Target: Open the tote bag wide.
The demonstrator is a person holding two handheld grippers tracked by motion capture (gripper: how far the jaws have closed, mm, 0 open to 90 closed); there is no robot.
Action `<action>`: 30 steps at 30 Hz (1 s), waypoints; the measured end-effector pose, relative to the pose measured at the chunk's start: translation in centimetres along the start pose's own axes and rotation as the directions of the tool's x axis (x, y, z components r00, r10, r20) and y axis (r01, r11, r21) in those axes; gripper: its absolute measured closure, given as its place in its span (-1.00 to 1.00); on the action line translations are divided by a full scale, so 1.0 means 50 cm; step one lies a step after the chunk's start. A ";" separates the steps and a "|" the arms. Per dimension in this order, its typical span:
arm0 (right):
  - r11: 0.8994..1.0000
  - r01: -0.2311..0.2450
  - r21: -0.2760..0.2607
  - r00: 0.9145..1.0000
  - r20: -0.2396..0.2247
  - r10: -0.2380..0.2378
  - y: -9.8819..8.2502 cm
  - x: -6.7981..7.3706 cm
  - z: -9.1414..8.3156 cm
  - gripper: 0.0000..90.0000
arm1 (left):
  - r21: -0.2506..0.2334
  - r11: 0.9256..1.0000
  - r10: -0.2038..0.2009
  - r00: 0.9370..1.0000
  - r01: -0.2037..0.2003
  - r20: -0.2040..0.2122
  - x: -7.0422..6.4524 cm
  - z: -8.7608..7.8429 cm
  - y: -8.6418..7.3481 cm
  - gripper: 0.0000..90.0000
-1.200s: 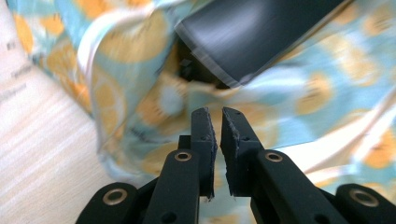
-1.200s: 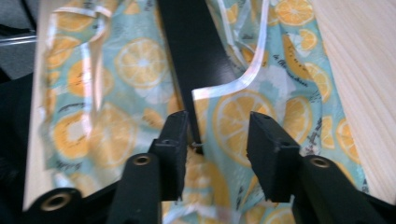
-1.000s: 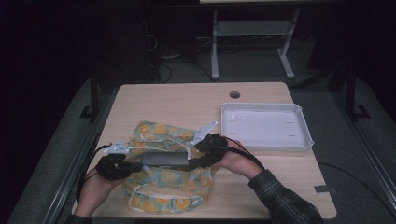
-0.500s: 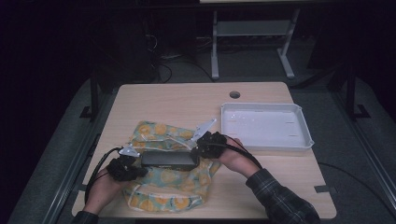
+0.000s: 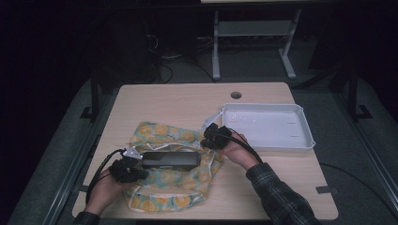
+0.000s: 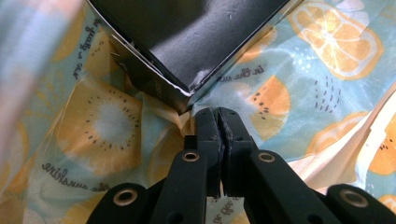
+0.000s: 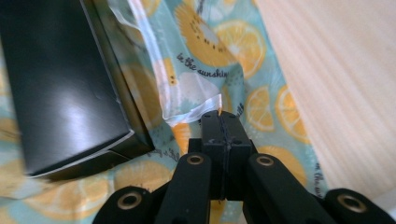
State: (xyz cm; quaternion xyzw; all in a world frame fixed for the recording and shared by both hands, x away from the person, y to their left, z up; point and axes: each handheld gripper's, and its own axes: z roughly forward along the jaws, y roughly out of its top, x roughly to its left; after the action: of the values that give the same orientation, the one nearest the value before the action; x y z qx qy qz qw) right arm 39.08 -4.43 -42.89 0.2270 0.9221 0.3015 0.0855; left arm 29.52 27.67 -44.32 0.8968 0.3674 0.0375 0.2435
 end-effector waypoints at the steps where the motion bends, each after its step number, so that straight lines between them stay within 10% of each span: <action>1: 1.000 0.000 0.007 1.000 -0.003 0.000 -0.001 0.000 0.007 0.98 | 0.000 1.000 -0.002 1.000 0.002 0.001 0.000 0.000 0.000 0.94; 10: 0.998 0.012 0.059 1.000 -0.020 -0.010 -0.007 0.007 0.040 0.98 | -0.115 0.993 0.026 1.000 -0.025 0.008 -0.024 -0.067 0.014 0.86; 16: 0.998 0.010 0.060 1.000 -0.024 -0.009 -0.007 0.006 0.040 0.98 | -0.250 0.965 0.061 0.994 -0.083 -0.095 -0.031 -0.142 0.044 0.53; 21: 0.998 0.012 0.058 1.000 -0.027 -0.011 -0.007 0.006 0.038 0.98 | -0.225 0.968 0.071 0.983 -0.108 -0.169 0.002 -0.126 0.068 0.30; 30: 0.999 0.009 0.046 0.999 -0.034 -0.008 -0.005 0.003 0.031 0.98 | -0.225 0.972 0.031 0.989 -0.064 -0.147 0.064 -0.095 0.098 0.99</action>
State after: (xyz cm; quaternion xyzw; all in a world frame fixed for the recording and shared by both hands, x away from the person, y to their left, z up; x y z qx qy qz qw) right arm 39.32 -3.73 -44.29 0.2198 0.9311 0.2835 0.0659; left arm 33.81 28.76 -38.23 0.8664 0.3556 0.1491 0.3174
